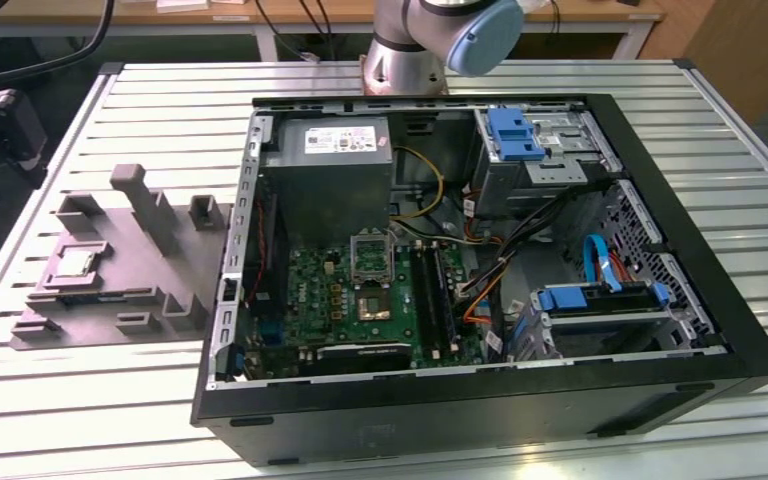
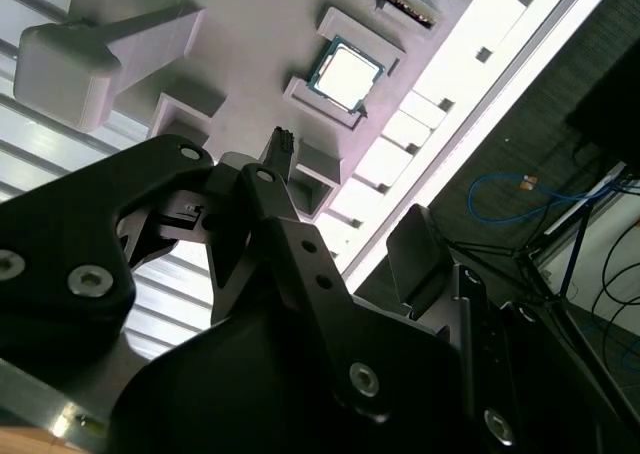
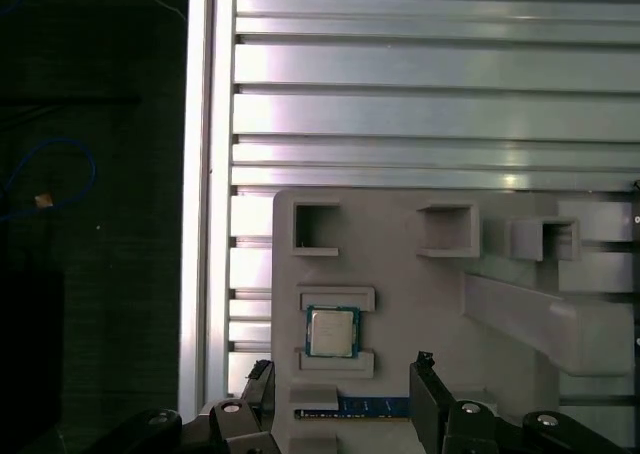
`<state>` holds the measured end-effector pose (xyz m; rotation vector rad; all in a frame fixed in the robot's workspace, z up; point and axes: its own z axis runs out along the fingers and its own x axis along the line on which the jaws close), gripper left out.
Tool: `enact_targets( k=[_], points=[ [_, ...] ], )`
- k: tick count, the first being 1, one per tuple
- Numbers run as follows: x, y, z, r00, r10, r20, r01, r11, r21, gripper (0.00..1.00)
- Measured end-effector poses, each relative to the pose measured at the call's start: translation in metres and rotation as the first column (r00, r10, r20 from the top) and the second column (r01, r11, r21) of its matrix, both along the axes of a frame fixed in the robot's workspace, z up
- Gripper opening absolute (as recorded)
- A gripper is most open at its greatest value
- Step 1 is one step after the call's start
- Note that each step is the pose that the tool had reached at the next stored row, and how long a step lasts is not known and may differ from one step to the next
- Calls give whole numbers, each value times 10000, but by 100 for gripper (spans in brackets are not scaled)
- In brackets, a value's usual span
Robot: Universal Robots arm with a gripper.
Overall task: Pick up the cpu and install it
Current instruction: 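Pick up the cpu and move it towards the insertion slot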
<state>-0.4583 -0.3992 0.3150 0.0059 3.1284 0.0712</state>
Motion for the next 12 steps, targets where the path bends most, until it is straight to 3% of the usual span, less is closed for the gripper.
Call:
enact_targets(
  k=[12],
  points=[
    [0, -20, -153, 10000, -13, -14, 13, 10000, -4, 64]
  ],
)
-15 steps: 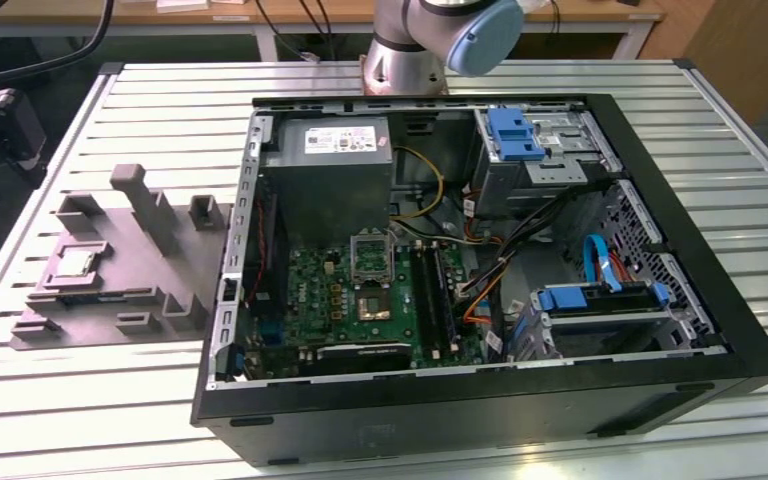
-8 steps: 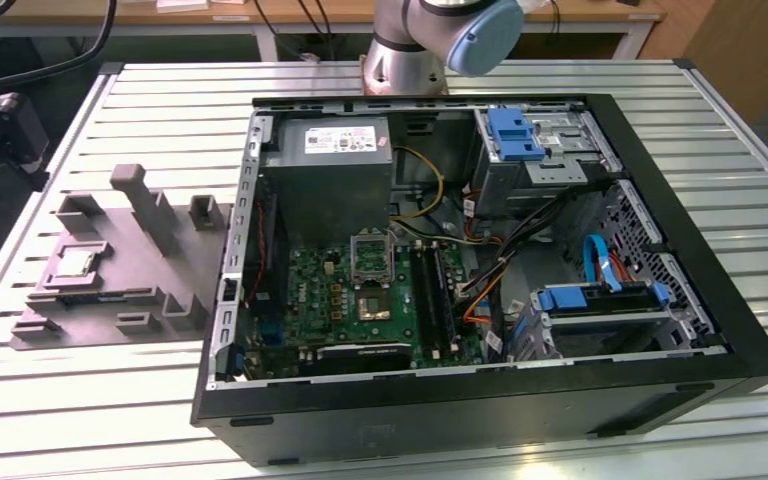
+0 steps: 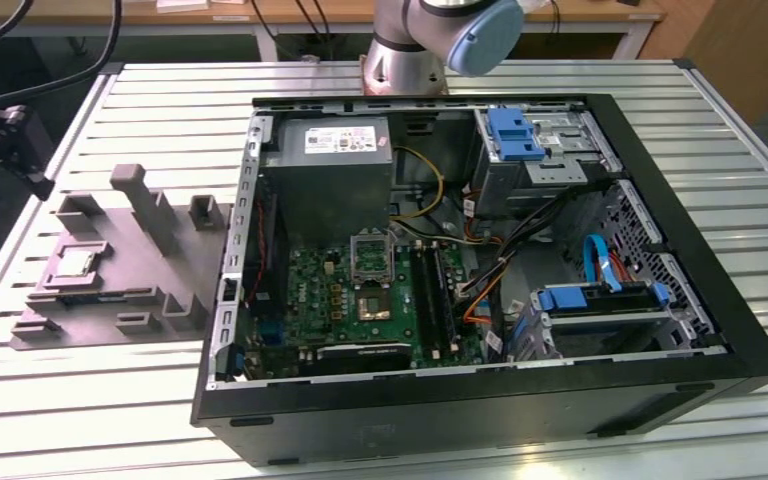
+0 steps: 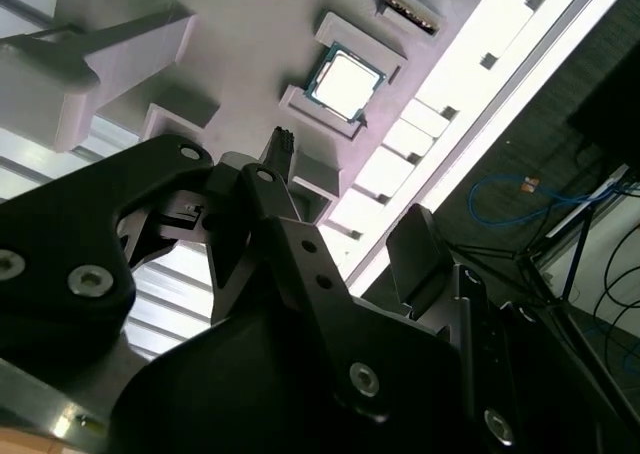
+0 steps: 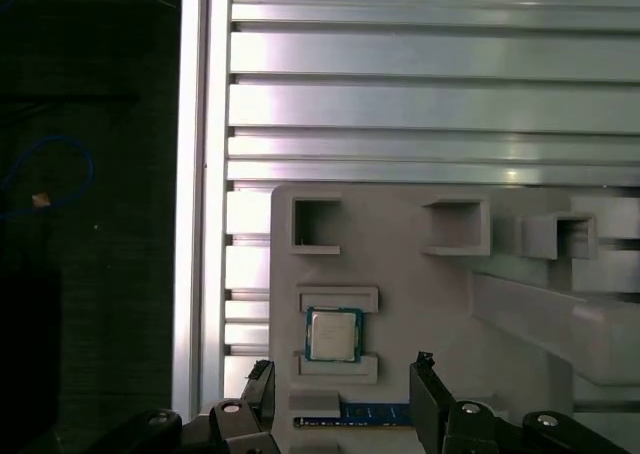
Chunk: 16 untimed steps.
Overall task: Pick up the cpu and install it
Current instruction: 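Pick up the cpu and move it towards the insertion slot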
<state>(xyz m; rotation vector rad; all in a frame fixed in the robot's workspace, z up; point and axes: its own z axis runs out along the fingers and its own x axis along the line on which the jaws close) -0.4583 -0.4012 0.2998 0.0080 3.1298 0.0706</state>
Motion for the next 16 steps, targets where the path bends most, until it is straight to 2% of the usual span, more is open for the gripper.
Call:
enact_targets(
  k=[10, 16],
  points=[
    [17, -13, -114, 10000, -3, -10, 3, 10000, -1, 64],
    [19, -13, -124, 10000, -3, -10, 3, 10000, -1, 64]
  ],
)
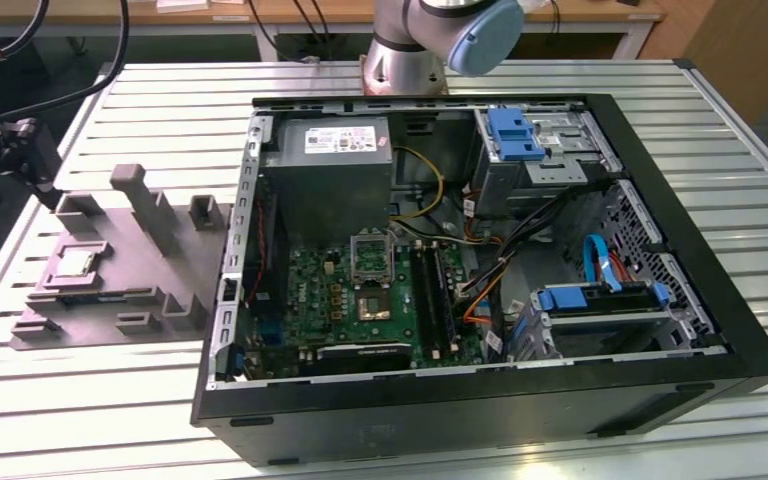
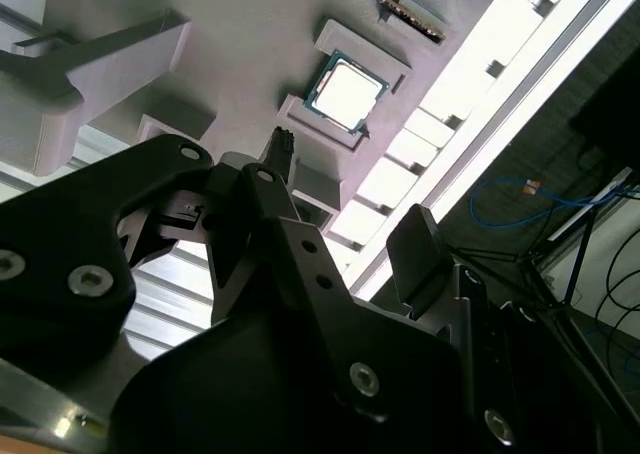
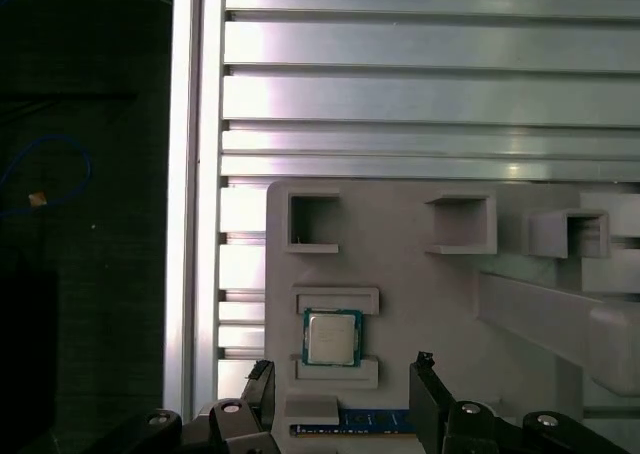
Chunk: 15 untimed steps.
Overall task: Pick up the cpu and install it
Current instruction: 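Pick up the cpu and move it towards the insertion slot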
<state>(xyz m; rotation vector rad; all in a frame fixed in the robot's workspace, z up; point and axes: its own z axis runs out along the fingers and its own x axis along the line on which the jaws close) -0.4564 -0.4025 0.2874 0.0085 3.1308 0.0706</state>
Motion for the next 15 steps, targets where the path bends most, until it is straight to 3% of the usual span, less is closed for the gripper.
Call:
enact_targets(
  k=[13, 15],
  points=[
    [0, 0, -37, 10000, 0, 0, 0, 10000, 0, 64],
    [0, 0, -126, 10000, 0, 0, 0, 10000, -2, 64]
  ],
)
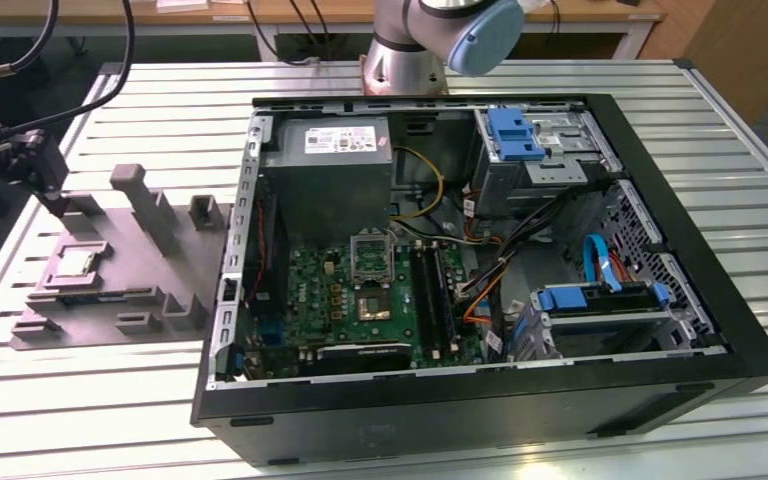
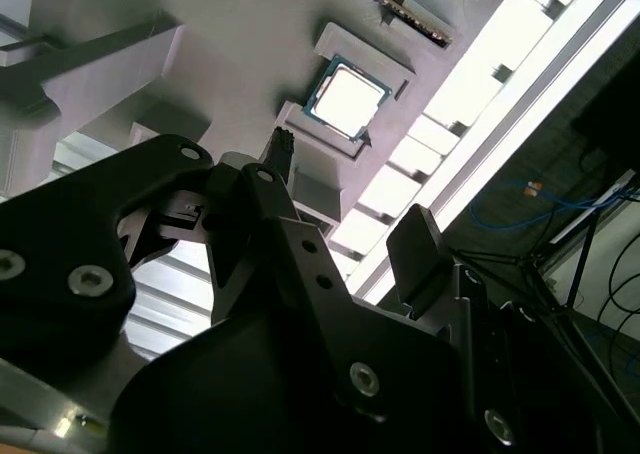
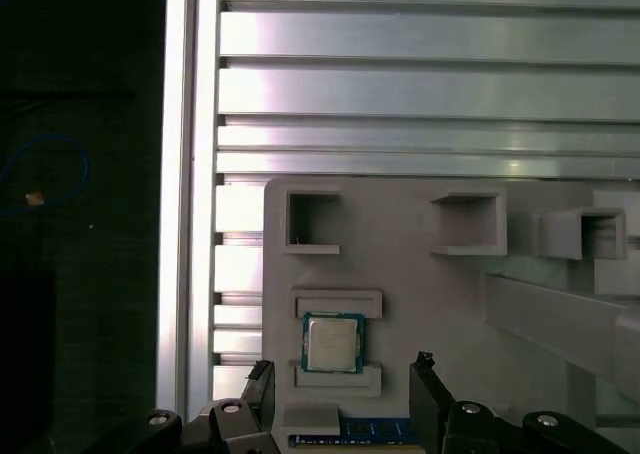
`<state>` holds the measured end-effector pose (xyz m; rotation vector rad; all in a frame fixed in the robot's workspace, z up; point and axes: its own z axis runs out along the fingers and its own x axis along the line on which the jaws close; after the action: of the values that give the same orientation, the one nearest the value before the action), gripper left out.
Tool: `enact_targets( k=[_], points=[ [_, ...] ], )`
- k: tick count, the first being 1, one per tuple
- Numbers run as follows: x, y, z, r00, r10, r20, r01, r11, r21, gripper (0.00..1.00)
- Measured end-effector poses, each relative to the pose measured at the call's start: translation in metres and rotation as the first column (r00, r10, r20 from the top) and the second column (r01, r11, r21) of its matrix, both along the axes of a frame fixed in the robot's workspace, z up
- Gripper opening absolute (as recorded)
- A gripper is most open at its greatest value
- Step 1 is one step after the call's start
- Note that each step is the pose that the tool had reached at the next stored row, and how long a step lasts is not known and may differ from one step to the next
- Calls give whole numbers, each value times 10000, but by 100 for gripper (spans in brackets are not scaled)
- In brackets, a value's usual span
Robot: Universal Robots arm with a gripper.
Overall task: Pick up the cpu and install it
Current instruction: 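Pick up the cpu and move it towards the insertion slot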
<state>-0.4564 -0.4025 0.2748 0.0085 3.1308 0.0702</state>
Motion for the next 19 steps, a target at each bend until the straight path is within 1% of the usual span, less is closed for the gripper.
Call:
enact_targets(
  k=[19],
  points=[
    [0, 0, -44, 10000, 0, 1, 0, 10000, -3, 64]
  ],
)
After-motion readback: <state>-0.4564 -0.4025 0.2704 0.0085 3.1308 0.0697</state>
